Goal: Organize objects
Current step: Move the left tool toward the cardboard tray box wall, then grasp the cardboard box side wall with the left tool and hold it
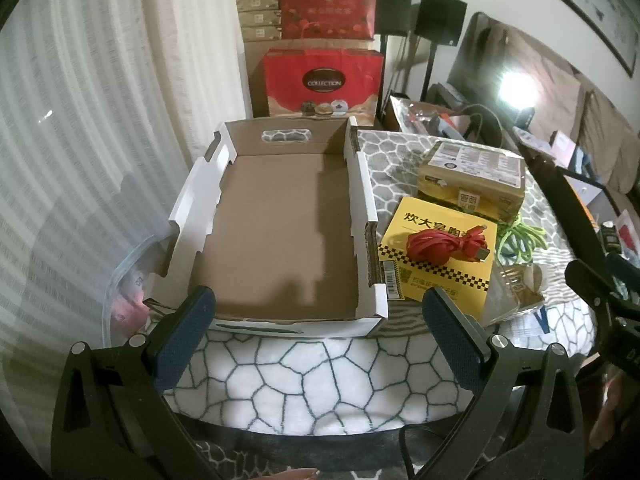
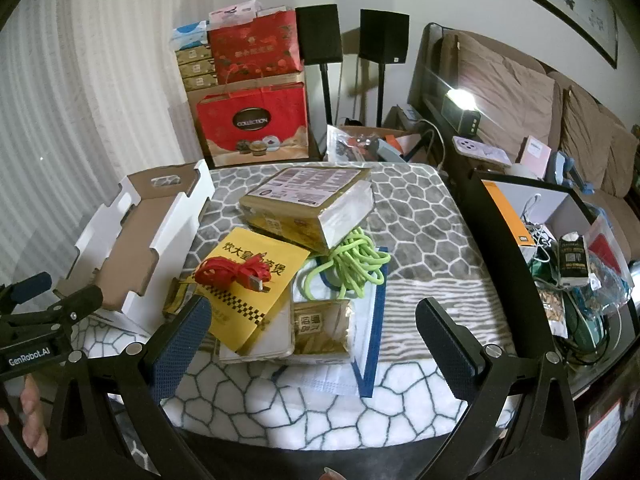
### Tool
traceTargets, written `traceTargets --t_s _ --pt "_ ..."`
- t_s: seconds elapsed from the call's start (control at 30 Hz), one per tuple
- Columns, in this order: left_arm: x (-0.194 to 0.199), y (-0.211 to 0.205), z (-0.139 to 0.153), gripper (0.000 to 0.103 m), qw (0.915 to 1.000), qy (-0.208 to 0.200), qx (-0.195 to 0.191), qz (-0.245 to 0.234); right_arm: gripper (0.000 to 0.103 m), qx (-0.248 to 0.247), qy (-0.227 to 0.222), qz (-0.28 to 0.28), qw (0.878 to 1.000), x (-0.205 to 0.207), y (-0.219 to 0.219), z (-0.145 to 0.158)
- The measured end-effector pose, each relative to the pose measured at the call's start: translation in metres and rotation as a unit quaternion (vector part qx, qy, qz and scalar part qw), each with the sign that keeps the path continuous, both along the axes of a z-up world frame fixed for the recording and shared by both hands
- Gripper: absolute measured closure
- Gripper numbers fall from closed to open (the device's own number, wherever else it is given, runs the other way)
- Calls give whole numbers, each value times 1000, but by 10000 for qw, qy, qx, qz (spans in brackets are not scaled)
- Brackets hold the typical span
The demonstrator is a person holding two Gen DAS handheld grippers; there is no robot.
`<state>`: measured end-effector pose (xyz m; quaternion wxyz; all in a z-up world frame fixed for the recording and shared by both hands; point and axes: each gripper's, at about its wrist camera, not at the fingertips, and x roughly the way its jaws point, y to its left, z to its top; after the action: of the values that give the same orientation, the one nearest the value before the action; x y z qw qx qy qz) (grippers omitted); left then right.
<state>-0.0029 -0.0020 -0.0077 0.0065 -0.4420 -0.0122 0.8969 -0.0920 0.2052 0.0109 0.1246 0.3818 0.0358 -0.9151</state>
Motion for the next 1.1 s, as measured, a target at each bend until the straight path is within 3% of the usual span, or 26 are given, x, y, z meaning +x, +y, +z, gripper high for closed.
traceTargets --t_s 0.33,0.6,0.93,1.1 --pt "-13 -14 -6 0 9999 -23 -43 104 0 -26 -22 88 10000 -1 -4 0" --pt "-39 -63 -11 0 9992 36 65 405 0 -50 -52 98 9999 -5 -3 1" --pt "-76 -123 -32 1 9967 -269 125 760 0 -63 -148 172 9997 -19 -5 -4" --pt "-93 -143 -62 21 9940 -744 185 780 0 -92 -216 212 9995 -24 -4 -8"
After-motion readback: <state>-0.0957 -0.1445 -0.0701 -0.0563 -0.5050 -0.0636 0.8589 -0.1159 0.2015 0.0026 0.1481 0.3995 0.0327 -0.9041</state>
